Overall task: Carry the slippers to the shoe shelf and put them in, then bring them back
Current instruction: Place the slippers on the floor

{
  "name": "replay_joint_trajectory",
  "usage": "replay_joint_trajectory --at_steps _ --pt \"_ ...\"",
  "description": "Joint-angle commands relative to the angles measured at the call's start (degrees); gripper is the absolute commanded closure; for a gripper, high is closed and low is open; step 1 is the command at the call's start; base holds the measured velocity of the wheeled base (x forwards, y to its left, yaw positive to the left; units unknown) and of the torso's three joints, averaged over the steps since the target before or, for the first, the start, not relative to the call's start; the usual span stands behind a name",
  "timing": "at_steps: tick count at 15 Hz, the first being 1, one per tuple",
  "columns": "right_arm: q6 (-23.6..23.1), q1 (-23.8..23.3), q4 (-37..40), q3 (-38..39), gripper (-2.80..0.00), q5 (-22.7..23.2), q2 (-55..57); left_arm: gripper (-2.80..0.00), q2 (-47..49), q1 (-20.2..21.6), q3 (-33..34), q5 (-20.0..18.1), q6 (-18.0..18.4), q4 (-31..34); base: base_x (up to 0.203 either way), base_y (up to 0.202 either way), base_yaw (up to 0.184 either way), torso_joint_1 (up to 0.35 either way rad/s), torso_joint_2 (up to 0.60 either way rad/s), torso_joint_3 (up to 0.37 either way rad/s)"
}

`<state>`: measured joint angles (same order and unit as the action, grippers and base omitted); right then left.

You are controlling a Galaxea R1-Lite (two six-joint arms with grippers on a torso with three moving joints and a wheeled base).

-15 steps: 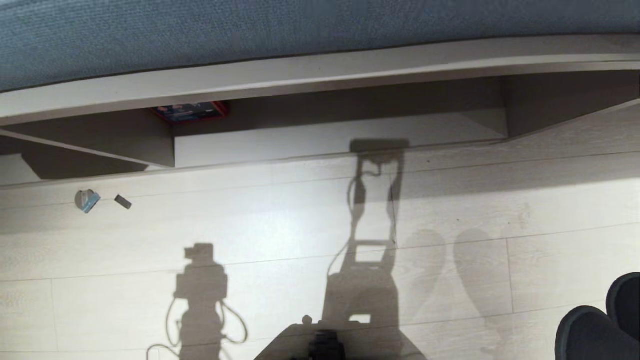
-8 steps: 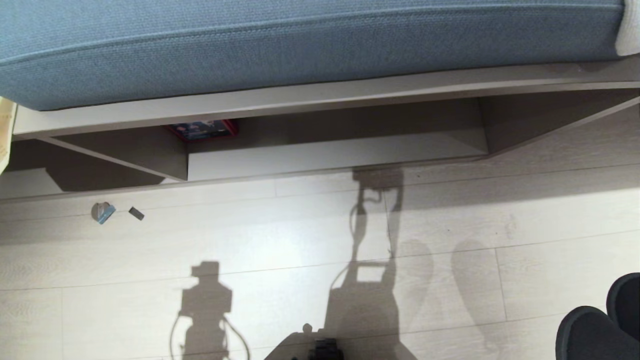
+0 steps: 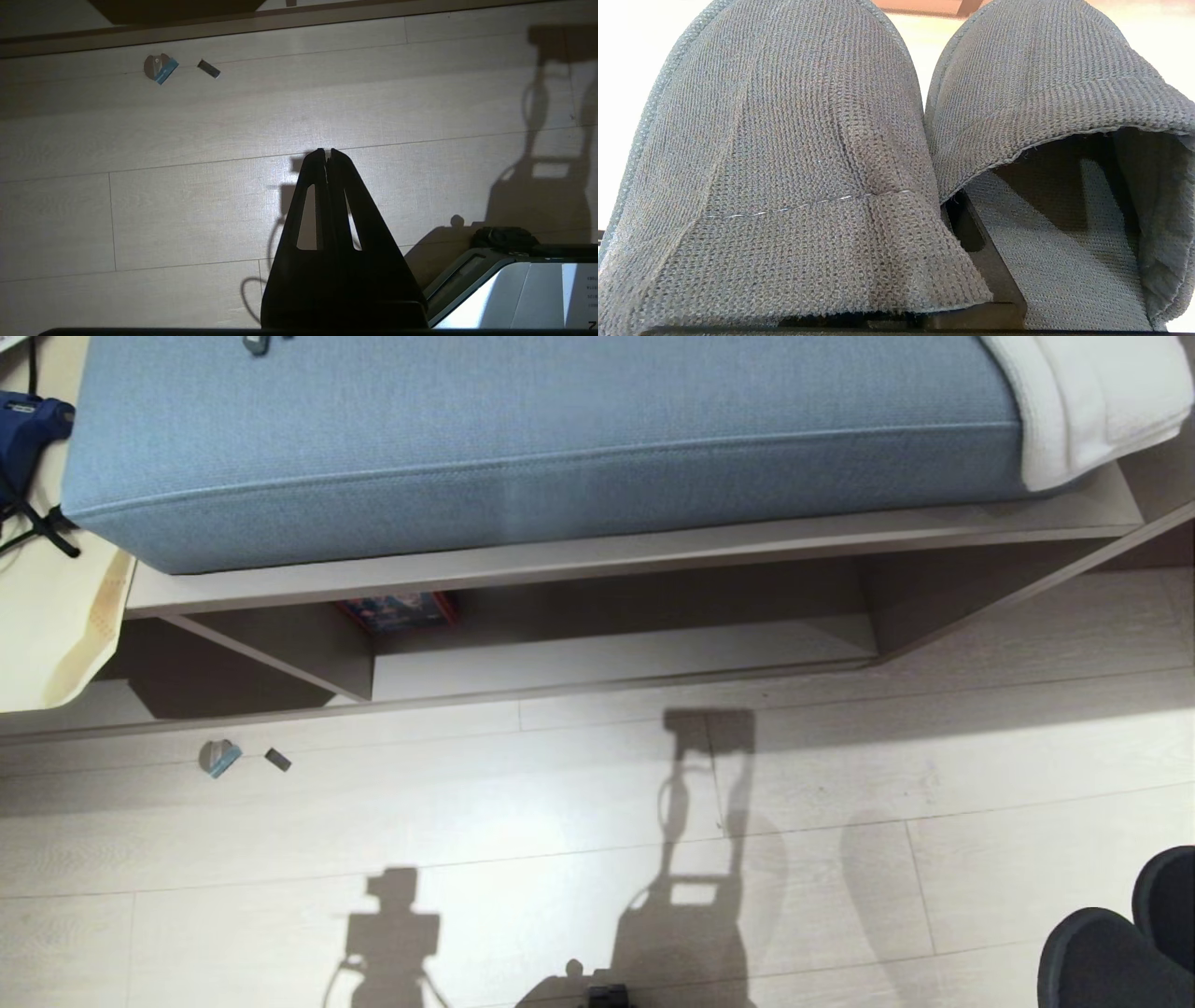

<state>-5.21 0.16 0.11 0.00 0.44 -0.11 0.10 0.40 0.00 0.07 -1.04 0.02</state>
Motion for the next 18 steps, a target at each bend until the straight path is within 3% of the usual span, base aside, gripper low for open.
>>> replay_joint_trajectory --at_steps 1,18 --pt "-0.1 0.0 0.0 0.0 0.00 0.0 0.2 0.00 0.0 0.0 0.0 0.0 0.0 0.0 0.000 0.000 0.000 0.005 0.01 0.196" --pt "0.4 0.0 0.0 0.0 0.00 0.0 0.2 0.00 0.0 0.0 0.0 0.0 0.0 0.0 0.000 0.000 0.000 0.001 0.00 0.203"
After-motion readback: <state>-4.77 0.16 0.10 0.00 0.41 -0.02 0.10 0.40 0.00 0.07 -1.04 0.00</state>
